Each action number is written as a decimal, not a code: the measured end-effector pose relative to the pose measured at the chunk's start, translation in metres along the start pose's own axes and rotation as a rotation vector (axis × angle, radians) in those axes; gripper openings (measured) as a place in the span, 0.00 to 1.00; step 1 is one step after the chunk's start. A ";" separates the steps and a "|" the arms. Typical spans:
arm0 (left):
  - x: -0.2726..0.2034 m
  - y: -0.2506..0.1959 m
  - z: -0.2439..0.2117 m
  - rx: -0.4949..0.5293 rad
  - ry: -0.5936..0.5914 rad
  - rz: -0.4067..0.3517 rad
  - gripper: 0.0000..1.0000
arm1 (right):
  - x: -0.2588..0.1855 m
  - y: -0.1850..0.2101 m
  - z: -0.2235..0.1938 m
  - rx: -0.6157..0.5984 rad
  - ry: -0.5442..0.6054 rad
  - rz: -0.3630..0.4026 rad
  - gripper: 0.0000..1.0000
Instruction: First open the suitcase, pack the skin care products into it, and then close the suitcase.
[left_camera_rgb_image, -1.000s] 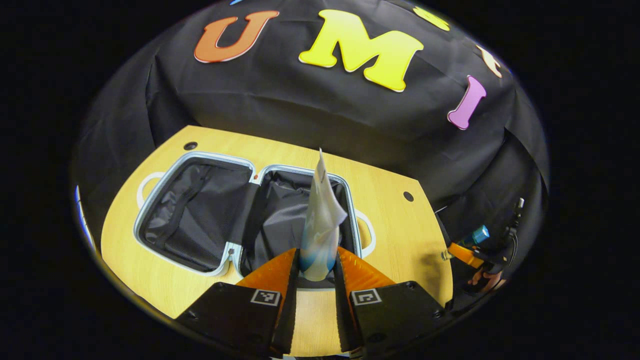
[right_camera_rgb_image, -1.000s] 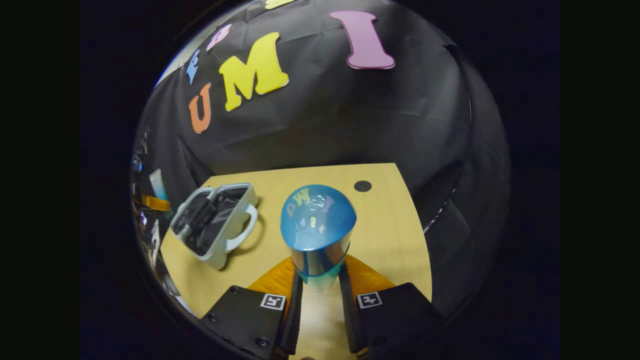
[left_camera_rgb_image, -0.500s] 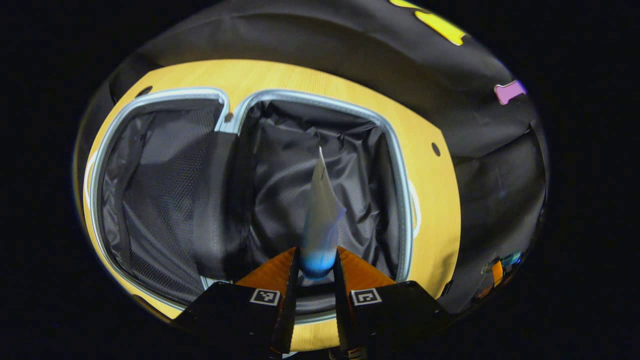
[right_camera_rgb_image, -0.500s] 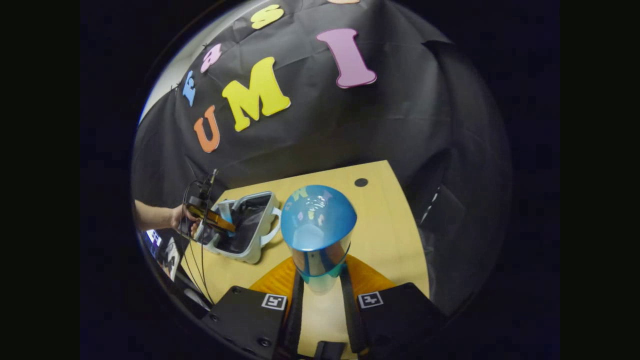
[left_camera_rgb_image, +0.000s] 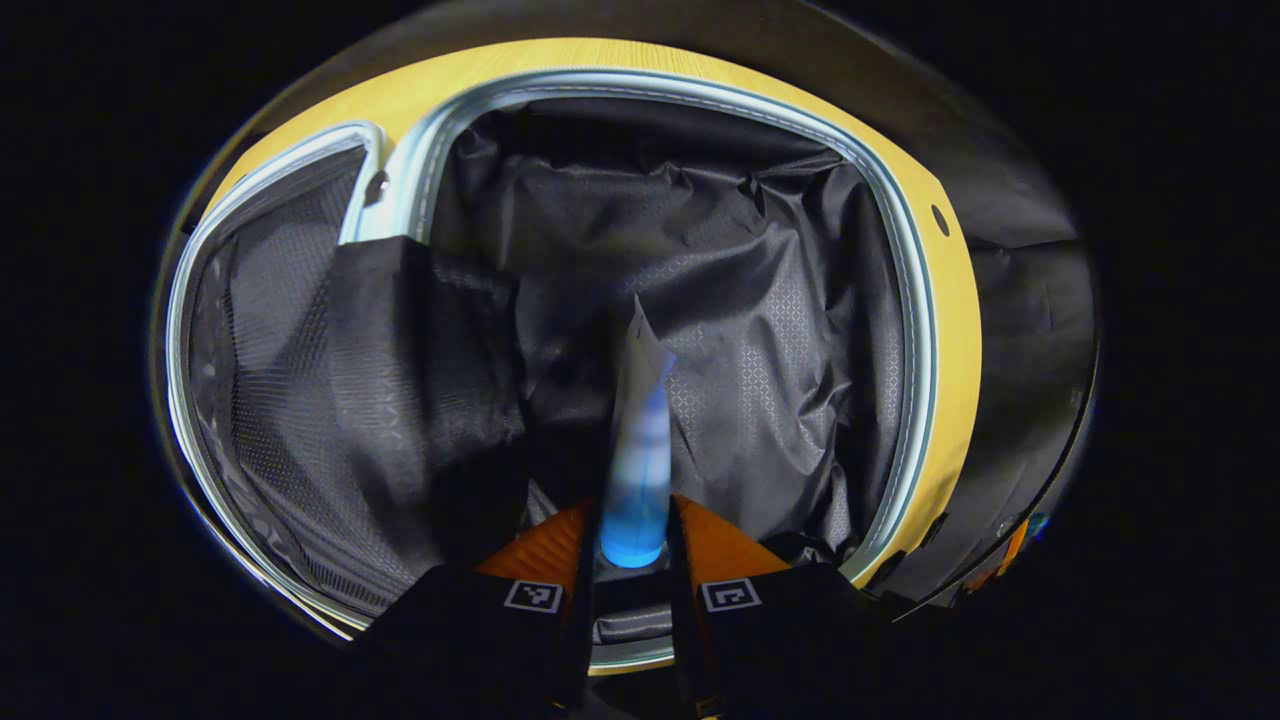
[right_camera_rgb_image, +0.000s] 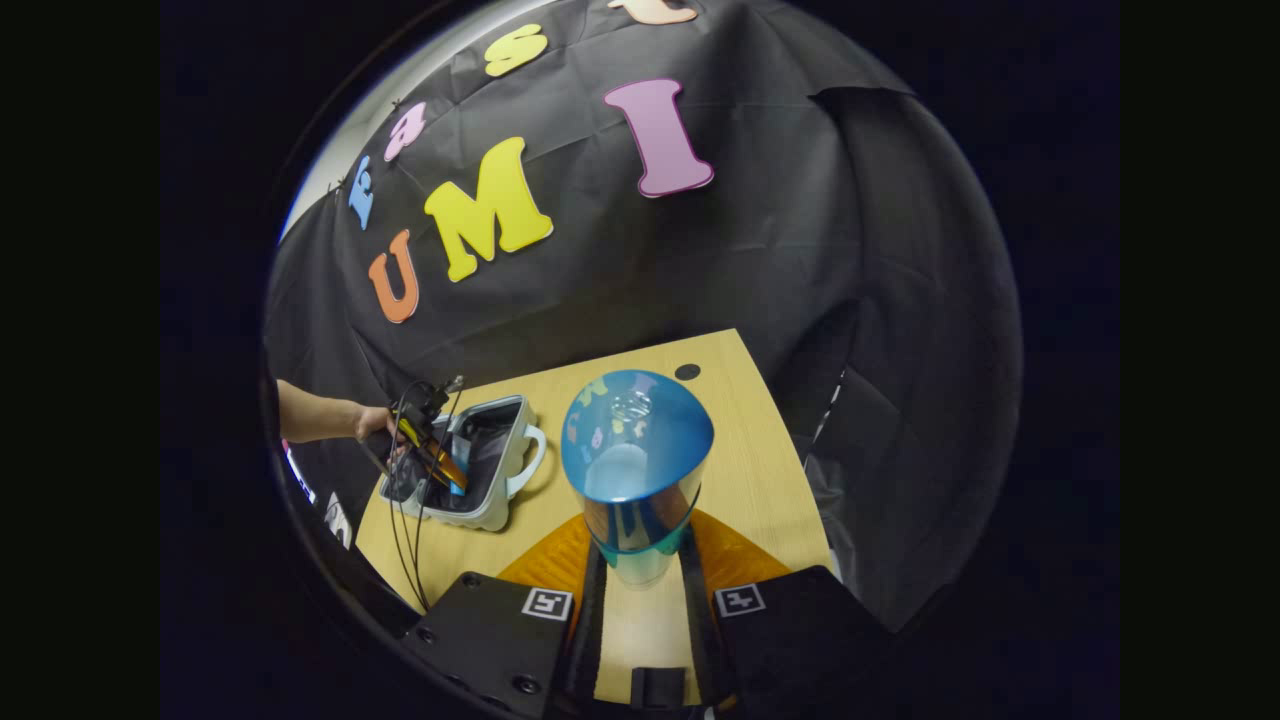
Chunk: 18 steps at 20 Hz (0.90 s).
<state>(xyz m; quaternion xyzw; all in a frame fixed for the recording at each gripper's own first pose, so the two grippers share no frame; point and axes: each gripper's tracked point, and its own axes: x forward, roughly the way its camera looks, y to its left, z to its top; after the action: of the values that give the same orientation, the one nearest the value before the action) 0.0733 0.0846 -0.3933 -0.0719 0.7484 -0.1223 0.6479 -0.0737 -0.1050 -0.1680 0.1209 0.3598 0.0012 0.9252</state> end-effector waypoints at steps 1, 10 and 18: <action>0.003 -0.003 -0.005 -0.020 0.031 -0.017 0.36 | -0.001 0.002 -0.001 0.000 0.002 0.001 0.35; -0.005 -0.011 -0.011 -0.028 -0.001 -0.052 0.62 | 0.007 0.042 0.005 -0.060 0.023 0.081 0.35; -0.105 -0.035 -0.039 -0.014 -0.501 -0.162 0.99 | 0.070 0.200 0.029 -0.207 0.099 0.369 0.33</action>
<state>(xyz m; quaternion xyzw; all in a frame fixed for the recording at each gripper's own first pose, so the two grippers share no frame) 0.0484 0.0822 -0.2781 -0.1641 0.5571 -0.1468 0.8007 0.0143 0.0893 -0.1489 0.0887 0.3746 0.2138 0.8978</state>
